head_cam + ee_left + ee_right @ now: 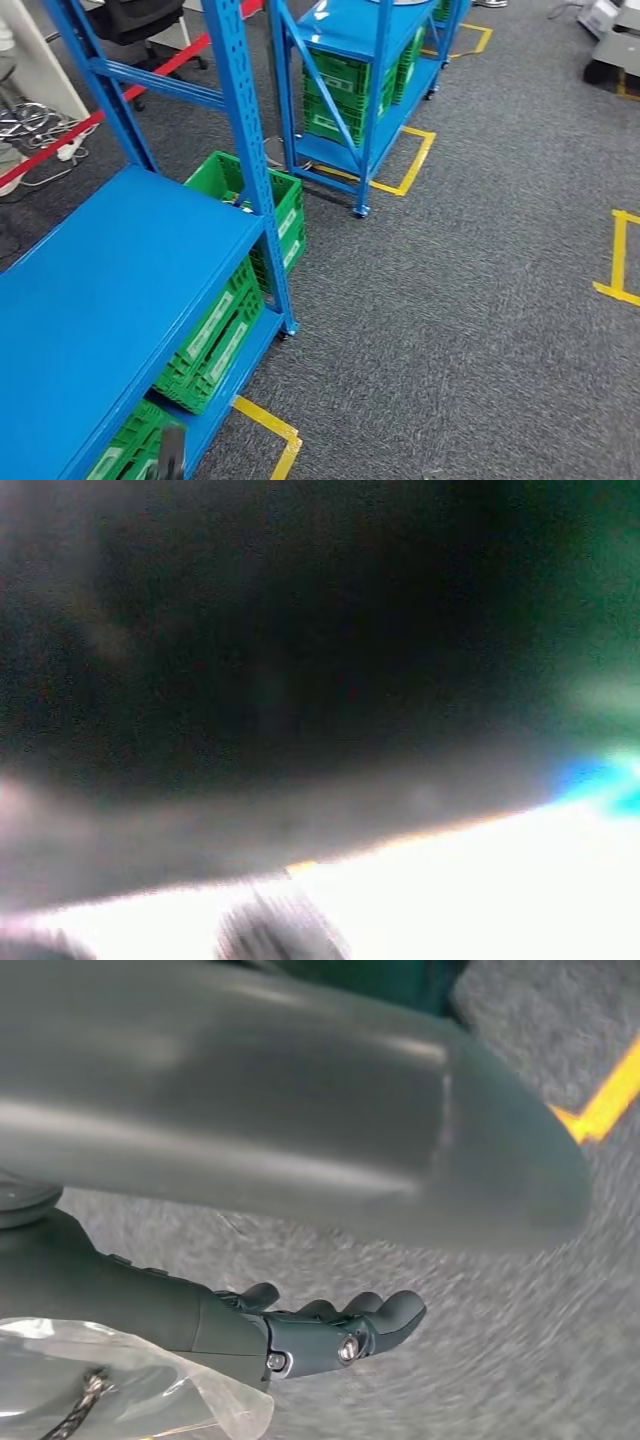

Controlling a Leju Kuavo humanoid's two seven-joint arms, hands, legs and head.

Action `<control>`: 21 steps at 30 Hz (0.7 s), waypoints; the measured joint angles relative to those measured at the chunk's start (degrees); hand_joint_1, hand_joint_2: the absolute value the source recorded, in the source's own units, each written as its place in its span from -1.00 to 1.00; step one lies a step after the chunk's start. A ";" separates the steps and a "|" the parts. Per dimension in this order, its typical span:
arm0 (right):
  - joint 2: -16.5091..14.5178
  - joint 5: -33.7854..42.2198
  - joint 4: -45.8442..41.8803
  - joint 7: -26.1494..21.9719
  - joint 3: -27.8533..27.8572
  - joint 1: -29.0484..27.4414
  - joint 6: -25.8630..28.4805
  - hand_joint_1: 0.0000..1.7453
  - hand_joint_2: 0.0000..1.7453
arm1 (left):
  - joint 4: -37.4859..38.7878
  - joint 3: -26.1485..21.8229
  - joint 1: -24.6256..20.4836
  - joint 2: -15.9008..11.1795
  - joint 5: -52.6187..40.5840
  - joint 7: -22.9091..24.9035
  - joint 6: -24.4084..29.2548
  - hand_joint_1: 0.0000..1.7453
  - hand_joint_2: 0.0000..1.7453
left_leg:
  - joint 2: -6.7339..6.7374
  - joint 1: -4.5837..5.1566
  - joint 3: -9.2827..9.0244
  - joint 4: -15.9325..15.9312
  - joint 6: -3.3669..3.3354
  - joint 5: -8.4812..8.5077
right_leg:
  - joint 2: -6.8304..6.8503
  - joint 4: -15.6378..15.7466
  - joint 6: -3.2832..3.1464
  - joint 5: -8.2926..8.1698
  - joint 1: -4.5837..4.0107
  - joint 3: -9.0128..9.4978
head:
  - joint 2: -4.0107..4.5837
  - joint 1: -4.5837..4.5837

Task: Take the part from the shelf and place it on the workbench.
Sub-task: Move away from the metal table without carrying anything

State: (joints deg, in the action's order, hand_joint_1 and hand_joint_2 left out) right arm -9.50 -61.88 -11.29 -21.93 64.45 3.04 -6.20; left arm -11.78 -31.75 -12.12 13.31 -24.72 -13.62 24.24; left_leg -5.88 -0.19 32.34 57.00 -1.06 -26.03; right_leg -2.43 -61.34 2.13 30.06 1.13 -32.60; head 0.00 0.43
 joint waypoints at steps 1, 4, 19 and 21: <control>0.09 -0.55 0.01 0.38 -0.29 0.39 -0.26 -1.00 -1.00 | -0.06 -0.04 -3.28 0.93 0.31 2.19 1.27 -1.00 -1.00 | -0.88 -0.02 0.33 0.23 0.34 0.10 | -1.04 2.33 -0.13 -0.74 0.11 1.05 | -0.01 0.13; 0.26 -2.36 0.02 1.99 -1.35 1.47 -1.76 -1.00 -1.00 | -0.18 -0.20 -9.67 2.58 1.65 4.99 3.33 -1.00 -1.00 | -2.23 -0.22 1.17 0.47 1.47 0.47 | -1.33 3.46 -0.92 -0.81 0.11 1.67 | -0.01 0.21; 1.14 -8.10 0.02 8.71 -8.08 6.70 -7.57 -1.00 -1.00 | -0.13 -1.69 -17.59 6.78 4.30 9.26 7.84 -1.00 -1.00 | 9.92 1.73 2.49 0.71 -0.33 1.22 | 8.15 3.91 -1.58 0.14 -1.26 2.56 | -0.01 -0.55; 1.24 -8.74 0.02 8.99 -8.76 7.44 -8.08 -1.00 -1.00 | -0.07 -1.74 -17.54 7.18 4.45 9.30 7.85 -1.00 -1.00 | 8.64 1.32 2.37 -0.03 -0.67 1.68 | 7.11 3.06 -1.15 1.00 -1.19 2.04 | -0.01 -0.47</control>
State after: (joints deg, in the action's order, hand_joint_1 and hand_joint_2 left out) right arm -8.26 -70.62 -11.28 -12.93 55.69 10.48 -14.27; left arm -11.85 -33.48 -29.66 20.49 -20.26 -4.33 32.09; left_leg 2.76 1.13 34.72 56.98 -1.74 -24.35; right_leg 4.69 -58.29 0.98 31.06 -0.06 -30.55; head -0.01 -0.04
